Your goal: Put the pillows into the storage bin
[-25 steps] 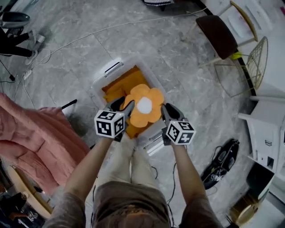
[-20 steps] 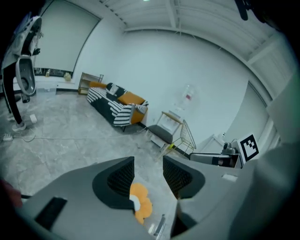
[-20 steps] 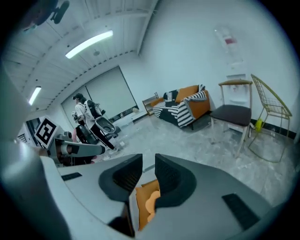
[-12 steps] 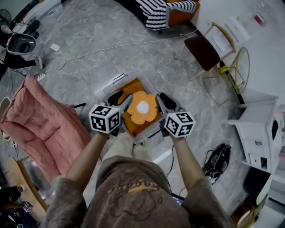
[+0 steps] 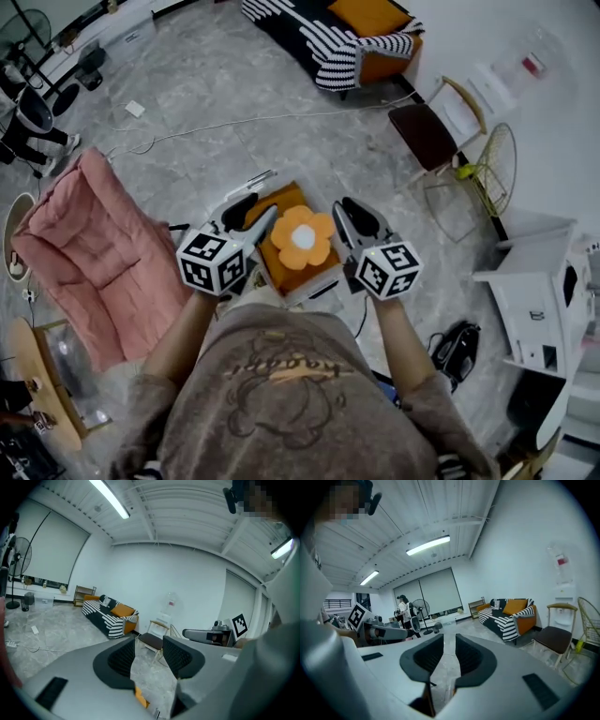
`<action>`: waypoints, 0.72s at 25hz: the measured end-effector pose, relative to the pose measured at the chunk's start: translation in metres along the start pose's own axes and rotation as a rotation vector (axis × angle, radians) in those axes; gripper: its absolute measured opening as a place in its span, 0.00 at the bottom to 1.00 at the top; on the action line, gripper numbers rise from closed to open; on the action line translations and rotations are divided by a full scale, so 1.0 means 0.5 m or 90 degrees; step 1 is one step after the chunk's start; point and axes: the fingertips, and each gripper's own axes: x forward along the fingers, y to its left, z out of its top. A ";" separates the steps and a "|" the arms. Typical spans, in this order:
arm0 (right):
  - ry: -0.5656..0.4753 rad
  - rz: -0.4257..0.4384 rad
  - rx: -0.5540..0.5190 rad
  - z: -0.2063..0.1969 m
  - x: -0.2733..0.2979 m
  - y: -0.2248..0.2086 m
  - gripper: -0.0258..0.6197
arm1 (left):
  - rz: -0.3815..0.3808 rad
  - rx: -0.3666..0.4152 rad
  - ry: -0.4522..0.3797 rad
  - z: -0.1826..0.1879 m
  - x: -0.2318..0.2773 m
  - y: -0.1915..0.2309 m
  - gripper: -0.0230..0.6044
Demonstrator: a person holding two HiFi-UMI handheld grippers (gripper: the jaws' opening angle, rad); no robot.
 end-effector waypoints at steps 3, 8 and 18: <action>-0.013 -0.001 -0.028 0.025 -0.027 0.021 0.14 | 0.013 0.005 -0.025 0.024 -0.050 0.002 0.33; -0.044 -0.018 -0.061 0.048 -0.046 0.042 0.12 | 0.045 0.017 -0.068 0.042 -0.092 0.010 0.33; -0.071 -0.047 -0.044 -0.023 -0.082 0.058 0.04 | 0.035 0.021 -0.080 -0.010 -0.115 -0.013 0.05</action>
